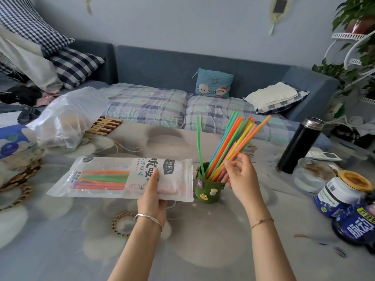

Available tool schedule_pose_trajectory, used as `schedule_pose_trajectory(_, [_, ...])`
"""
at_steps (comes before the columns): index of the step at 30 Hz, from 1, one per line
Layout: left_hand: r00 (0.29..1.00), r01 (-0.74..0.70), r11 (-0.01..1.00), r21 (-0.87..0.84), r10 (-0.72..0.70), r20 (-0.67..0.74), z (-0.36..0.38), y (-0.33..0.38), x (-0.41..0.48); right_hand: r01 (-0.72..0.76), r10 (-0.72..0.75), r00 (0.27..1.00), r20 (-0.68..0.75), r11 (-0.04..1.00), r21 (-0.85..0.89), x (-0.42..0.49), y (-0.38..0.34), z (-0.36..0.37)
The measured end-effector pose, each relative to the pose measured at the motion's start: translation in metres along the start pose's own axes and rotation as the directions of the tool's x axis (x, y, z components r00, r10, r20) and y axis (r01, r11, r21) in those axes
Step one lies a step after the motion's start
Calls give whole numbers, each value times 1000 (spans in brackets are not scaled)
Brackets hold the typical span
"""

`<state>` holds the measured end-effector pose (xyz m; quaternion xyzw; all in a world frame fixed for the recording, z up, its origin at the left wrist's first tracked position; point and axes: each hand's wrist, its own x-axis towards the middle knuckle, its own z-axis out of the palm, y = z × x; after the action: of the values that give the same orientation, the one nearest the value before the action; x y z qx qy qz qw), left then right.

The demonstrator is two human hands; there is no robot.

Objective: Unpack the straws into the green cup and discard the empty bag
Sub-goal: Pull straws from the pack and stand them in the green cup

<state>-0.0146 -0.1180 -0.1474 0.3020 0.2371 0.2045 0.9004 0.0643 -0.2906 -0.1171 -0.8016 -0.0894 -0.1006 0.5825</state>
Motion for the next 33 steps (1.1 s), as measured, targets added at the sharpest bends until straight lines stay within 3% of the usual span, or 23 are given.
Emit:
schedule_pose_trajectory(3, [1000, 10, 1000, 11, -10, -7, 1, 1, -2, 116, -129, 991, -44, 967, -227, -2, 3, -1])
schedule_pose_trajectory(11, [999, -6, 1000, 21, 5, 42, -5, 7, -9, 130, -186, 975, -124, 923, -362, -9, 4, 7])
schedule_pose_trajectory(16, [997, -29, 999, -15, 30, 69, -2, 11, -11, 81, -163, 950, -265, 952, -296, -27, -9, 2])
schedule_pose_trajectory(17, [997, -41, 999, -25, 43, 70, -1, 13, -12, 61, -135, 943, -304, 968, -242, -35, -12, 4])
schedule_pose_trajectory(19, [996, -71, 997, -33, 72, 54, -1, 15, -13, -8, 23, 942, -336, 999, 44, -53, -15, 14])
schedule_pose_trajectory(21, [992, -116, 993, -7, 117, 37, 1, 16, -17, -193, 291, 941, -173, 881, 432, -69, -16, 29])
schedule_pose_trajectory(23, [982, -186, 979, 81, 183, 43, 4, 15, -24, -419, 470, 869, 156, 529, 738, -76, -18, 41])
schedule_pose_trajectory(25, [963, -268, 941, 208, 254, 92, 7, 14, -32, -517, 488, 786, 379, 184, 836, -80, -19, 45])
schedule_pose_trajectory(26, [955, -294, 920, 258, 270, 123, 9, 13, -36, -527, 480, 770, 421, 106, 843, -81, -17, 46])
schedule_pose_trajectory(29, [941, -325, 888, 325, 271, 201, 10, 9, -44, -514, 481, 771, 418, 82, 854, -84, -15, 52])
schedule_pose_trajectory(33, [949, -306, 911, 278, 270, 162, 6, 9, -48, -468, 509, 798, 322, 187, 864, -87, -18, 60])
